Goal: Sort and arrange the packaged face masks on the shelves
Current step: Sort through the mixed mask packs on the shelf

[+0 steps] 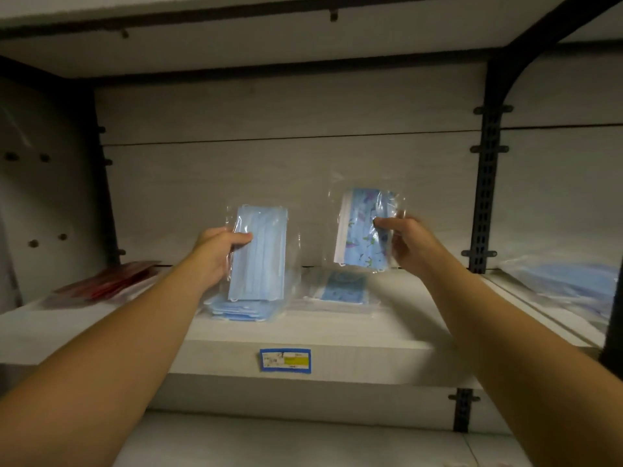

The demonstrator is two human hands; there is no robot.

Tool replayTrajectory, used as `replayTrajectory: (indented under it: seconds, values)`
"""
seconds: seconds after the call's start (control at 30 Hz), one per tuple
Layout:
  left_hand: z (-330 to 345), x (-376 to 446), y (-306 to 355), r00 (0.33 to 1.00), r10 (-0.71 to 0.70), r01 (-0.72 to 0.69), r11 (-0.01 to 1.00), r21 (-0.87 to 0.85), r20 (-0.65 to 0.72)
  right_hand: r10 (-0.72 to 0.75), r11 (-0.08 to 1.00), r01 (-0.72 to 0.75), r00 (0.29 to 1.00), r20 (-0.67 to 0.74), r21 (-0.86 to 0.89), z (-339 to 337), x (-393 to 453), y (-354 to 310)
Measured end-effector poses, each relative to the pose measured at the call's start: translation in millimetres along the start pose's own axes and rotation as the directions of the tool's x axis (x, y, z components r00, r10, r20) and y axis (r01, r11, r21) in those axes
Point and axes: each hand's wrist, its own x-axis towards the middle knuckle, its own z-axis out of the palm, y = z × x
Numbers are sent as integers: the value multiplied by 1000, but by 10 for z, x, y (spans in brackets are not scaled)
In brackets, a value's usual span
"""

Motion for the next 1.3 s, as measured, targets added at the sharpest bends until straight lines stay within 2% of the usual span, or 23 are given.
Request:
replayTrajectory:
  seconds: [0.23, 0.37, 0.43, 0.53, 0.7, 0.77, 0.83, 0.93, 0.97, 1.03, 1.13, 1.3]
  values:
    - [-66, 70, -148, 1000, 15, -19, 969, 248, 18, 68, 996, -69, 998, -17, -49, -14, -111, 94]
    - [-64, 92, -286, 998, 51, -60, 873, 484, 33, 87, 994, -87, 996, -5, -72, -39, -172, 107]
    - [-56, 63, -353, 993, 105, -114, 747, 655, 53, 83, 994, -84, 996, -14, -68, -71, -152, 99]
    - [-41, 54, -424, 972, 176, -224, 472, 853, 158, 87, 994, -88, 996, -22, -57, -129, -104, 108]
    - [-6, 37, -385, 914, 322, -314, 179, 933, 246, 107, 994, -106, 994, -32, 13, -264, -101, 61]
    - [42, -13, -363, 883, 390, -325, 113, 939, 259, 144, 989, -146, 988, -65, -36, -347, -135, 19]
    - [70, -47, -356, 858, 430, -343, 72, 937, 281, 198, 970, -213, 972, -127, -121, -452, -136, 2]
    - [85, -54, -367, 846, 442, -359, 61, 931, 298, 233, 901, -312, 934, -269, -301, -543, -131, 29]
    - [93, -53, -372, 850, 433, -361, 64, 930, 300, 218, 861, -333, 925, -312, -385, -552, -121, 52]
    - [104, -55, -377, 855, 421, -363, 66, 929, 304, 170, 714, -373, 913, -370, -592, -536, -84, 106]
    - [94, -64, -382, 856, 422, -362, 76, 929, 299, 158, 490, -402, 913, -375, -773, -419, -108, 157]
    - [92, -92, -368, 862, 417, -354, 91, 931, 287, 185, 379, -389, 921, -344, -839, -280, -108, 186]
